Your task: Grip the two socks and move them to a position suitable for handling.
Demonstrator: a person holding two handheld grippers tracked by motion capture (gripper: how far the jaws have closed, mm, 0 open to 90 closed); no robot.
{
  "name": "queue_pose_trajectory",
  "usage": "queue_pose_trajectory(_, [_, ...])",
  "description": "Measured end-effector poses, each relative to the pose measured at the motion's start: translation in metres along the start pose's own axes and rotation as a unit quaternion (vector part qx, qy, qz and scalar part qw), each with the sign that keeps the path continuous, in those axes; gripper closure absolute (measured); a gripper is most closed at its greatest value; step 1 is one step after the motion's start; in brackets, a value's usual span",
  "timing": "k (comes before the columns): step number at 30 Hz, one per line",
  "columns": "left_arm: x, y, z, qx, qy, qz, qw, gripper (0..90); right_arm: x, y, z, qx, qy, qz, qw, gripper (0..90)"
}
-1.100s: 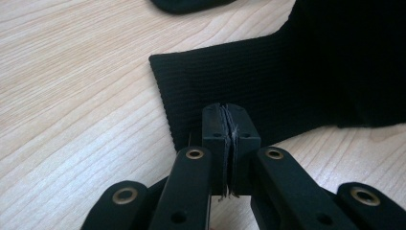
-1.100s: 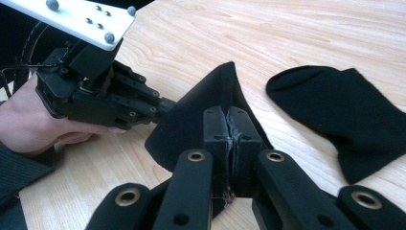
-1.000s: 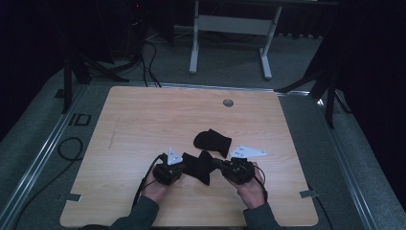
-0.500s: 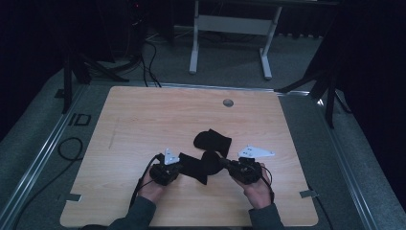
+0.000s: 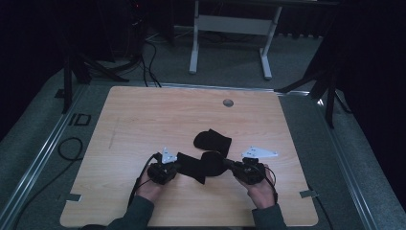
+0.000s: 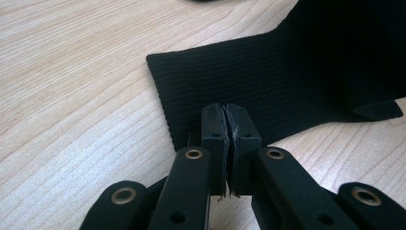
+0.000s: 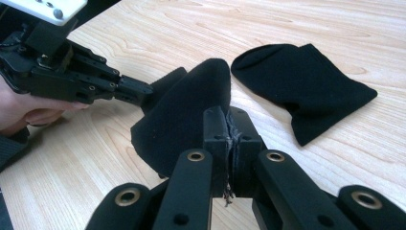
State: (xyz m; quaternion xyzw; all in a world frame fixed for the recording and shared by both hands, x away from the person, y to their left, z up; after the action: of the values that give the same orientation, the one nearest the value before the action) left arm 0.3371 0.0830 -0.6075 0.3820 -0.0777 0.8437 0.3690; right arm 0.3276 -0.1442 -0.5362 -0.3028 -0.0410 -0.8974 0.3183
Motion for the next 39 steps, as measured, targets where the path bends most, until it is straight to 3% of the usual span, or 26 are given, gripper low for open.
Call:
queue_pose_trajectory(8, [0.002,-0.003,-0.001,0.001,-0.001,0.002,1.0,87.4,0.0,0.007,-0.007,-0.004,-0.013,-0.006,0.9999,87.6])
queue_pose_trajectory(12, [0.002,-0.003,-0.001,0.001,-0.001,0.001,1.0,87.1,-0.003,0.013,-0.013,-0.002,-0.027,-0.017,0.9995,87.5])
queue_pose_trajectory(15, [0.002,-0.003,-0.002,0.0,-0.001,0.001,1.0,86.8,-0.008,0.022,-0.023,-0.006,-0.052,-0.029,0.9982,87.5])
queue_pose_trajectory(22, [0.003,-0.005,-0.002,0.002,-0.001,0.001,1.0,86.8,-0.008,0.031,-0.03,-0.011,-0.071,-0.039,0.9967,87.4])
queue_pose_trajectory(30, [0.006,-0.009,-0.003,-0.001,-0.003,0.005,1.0,85.5,-0.007,0.034,-0.039,0.004,-0.103,-0.03,0.9943,87.4])
queue_pose_trajectory(39, [0.014,-0.024,-0.007,0.009,-0.01,0.032,0.9994,83.7,-0.01,0.032,-0.048,0.014,-0.13,-0.021,0.9912,87.4])
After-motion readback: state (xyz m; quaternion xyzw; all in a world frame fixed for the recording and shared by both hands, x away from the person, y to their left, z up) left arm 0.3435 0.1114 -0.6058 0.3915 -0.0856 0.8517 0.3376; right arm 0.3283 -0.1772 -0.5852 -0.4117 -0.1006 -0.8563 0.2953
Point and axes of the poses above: each handheld gripper's, and its own axes: x roughly backward along the jaws, z roughly out of its top, y roughly to its right, the point moved 7 cm from there along -x, roughly forward along the jaws, and after that the axes turned 9 degrees about -z, right-handed, at the moved point
